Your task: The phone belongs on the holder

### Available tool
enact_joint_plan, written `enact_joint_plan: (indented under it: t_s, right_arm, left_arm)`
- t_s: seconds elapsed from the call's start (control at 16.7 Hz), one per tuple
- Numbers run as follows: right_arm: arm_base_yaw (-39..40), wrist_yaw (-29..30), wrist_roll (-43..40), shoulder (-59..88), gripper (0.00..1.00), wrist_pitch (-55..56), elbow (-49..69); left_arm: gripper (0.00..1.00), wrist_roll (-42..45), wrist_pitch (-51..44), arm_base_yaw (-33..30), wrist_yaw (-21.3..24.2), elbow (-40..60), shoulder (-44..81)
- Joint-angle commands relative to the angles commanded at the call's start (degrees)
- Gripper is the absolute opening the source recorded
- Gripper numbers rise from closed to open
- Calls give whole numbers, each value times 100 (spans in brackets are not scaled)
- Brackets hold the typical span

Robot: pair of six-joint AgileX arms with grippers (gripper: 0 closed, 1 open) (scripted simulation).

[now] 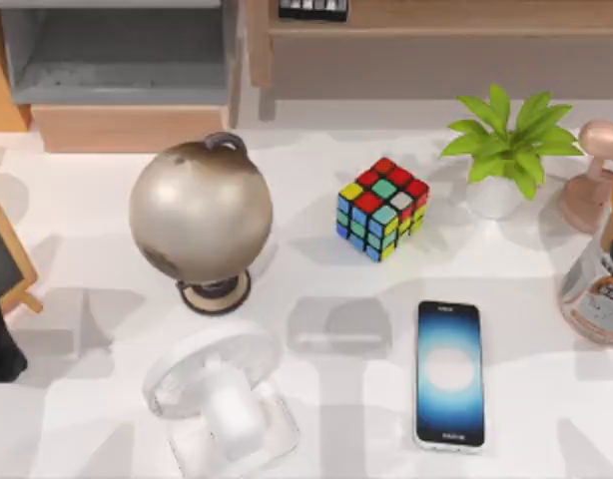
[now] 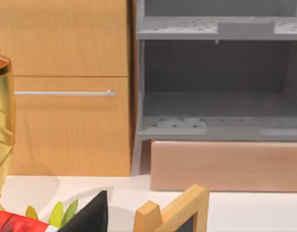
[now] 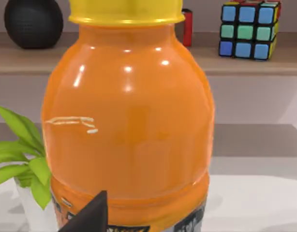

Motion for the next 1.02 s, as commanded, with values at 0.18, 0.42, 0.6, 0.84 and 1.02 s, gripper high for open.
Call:
enact_joint_plan:
  t_s: [0.18,0.42,0.6,0.84,1.02]
  right_arm:
    - [21,-2,26,57,100,-40,36]
    - [288,2,381,893,100,-741,535]
    - [641,23,849,2089,100,-1711,1270]
    - [1257,55,1649,4098,100,-3099,2521]
    - [1816,60,2320,5804,100,-4039,3569]
  left_arm:
    - [100,0,0,0,0,0,0]
    - [100,0,0,0,0,0,0]
    - [100,0,0,0,0,0,0]
    - [100,0,0,0,0,0,0]
    - [100,0,0,0,0,0,0]
